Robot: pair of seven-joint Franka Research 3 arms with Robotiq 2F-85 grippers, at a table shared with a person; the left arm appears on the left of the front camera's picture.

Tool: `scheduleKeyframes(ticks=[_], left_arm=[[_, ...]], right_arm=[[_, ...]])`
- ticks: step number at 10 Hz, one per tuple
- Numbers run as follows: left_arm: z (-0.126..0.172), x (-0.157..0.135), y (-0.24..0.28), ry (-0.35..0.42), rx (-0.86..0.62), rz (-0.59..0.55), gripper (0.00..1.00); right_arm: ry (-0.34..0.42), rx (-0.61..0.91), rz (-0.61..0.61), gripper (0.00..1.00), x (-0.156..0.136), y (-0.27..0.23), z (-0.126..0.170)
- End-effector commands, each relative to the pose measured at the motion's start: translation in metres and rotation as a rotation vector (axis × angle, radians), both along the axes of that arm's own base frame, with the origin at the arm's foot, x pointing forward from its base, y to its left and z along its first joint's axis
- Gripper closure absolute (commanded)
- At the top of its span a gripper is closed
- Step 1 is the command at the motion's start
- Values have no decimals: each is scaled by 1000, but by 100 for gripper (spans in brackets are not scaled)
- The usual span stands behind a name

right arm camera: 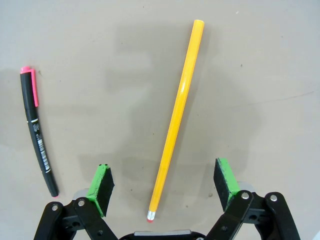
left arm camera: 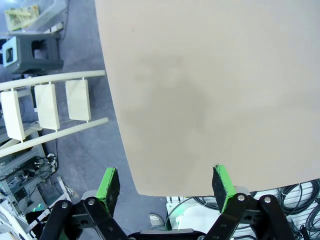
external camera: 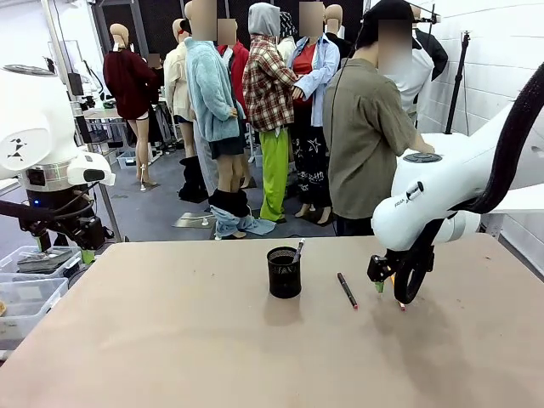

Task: Place the pens into the pen holder.
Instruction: Pick up a writing instrument from the table and place it into the Pen holder.

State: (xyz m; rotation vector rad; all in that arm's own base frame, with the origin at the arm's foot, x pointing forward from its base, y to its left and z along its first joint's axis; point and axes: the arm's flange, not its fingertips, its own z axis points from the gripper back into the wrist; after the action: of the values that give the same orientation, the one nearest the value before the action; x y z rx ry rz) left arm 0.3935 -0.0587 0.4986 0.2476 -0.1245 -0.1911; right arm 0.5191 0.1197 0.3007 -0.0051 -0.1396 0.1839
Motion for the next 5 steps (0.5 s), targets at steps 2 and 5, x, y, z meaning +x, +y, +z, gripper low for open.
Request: scheduleKeyframes(ticks=[2, 5], left_arm=[[1, -1, 0, 2, 17, 11, 4], [1, -1, 0, 2, 17, 11, 4]], right_arm=[[14, 23, 5, 20, 6, -2, -1], [34, 20, 9, 79, 6, 0, 1]])
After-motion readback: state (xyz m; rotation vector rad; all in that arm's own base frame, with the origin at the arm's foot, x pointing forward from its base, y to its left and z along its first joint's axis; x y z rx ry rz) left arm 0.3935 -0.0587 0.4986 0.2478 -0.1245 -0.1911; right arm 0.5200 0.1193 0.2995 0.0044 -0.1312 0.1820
